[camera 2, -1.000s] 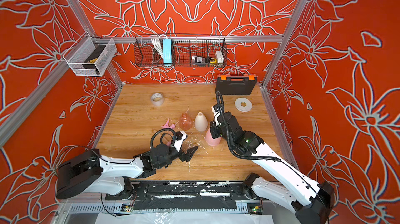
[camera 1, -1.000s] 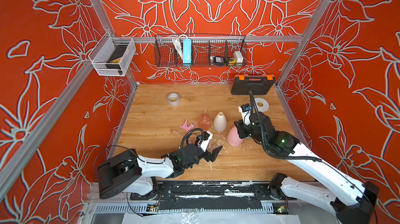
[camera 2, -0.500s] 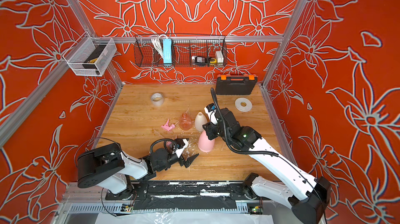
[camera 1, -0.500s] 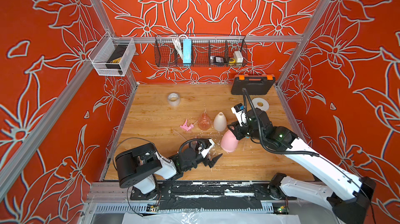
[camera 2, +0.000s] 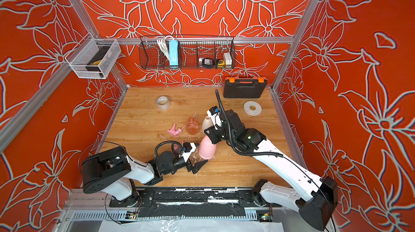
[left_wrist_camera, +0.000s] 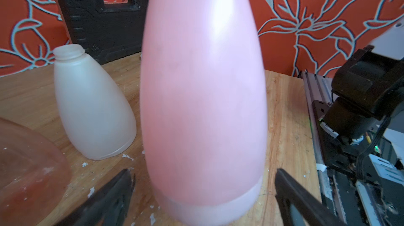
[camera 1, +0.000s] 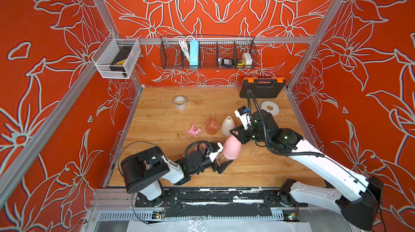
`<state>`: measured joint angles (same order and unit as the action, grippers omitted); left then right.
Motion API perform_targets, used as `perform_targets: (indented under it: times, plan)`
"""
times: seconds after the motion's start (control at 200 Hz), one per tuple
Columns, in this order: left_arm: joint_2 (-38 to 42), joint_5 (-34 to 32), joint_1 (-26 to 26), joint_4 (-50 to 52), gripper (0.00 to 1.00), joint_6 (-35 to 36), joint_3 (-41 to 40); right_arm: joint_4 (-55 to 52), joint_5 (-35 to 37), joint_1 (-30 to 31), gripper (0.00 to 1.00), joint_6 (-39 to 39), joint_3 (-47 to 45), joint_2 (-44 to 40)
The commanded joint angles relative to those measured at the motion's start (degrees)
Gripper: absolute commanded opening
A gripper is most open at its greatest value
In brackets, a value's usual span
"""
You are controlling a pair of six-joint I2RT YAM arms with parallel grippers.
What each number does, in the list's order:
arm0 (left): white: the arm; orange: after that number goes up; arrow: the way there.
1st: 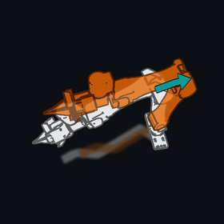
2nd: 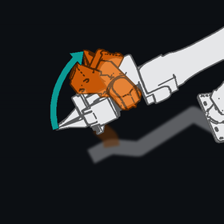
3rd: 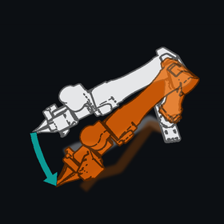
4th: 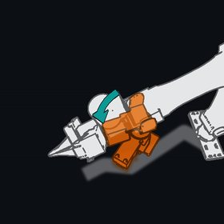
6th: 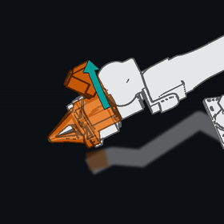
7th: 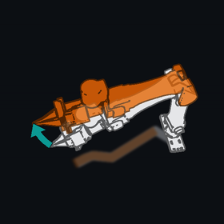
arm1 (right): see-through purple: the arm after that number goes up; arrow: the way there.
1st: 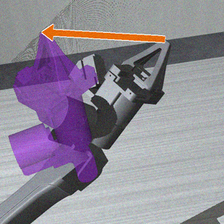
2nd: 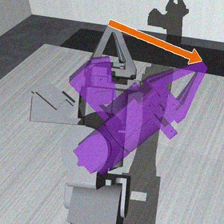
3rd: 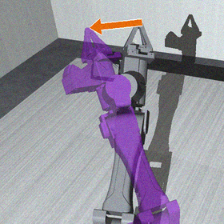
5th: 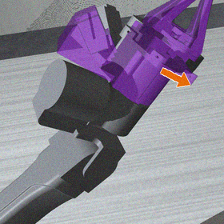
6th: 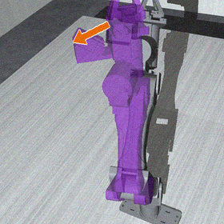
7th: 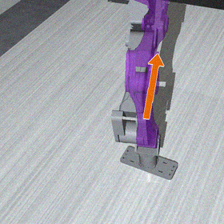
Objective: Attach spray nozzles to spray bottles
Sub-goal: Pick up the spray bottle from the center of the board.
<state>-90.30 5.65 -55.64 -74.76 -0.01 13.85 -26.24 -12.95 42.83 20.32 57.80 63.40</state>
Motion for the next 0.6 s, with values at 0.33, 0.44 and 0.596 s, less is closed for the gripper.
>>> perform_targets:
  times: [0.33, 0.44, 0.596]
  plan:
    - [-0.4, 2.1, 1.1, -3.5, 0.95, -0.9, 0.4, 2.2, -0.7, 2.6, 0.15, 0.2, 2.6, 1.0]
    - [-0.3, 2.1, 1.1, -3.6, 0.92, -0.9, 0.2, 2.6, -0.4, 3.1, 0.15, 0.4, 2.7, 1.4]
    - [0.5, 2.3, 1.2, -3.7, 0.89, -0.8, -0.1, 2.7, -0.2, 3.7, 0.15, 0.5, 3.3, 2.0]
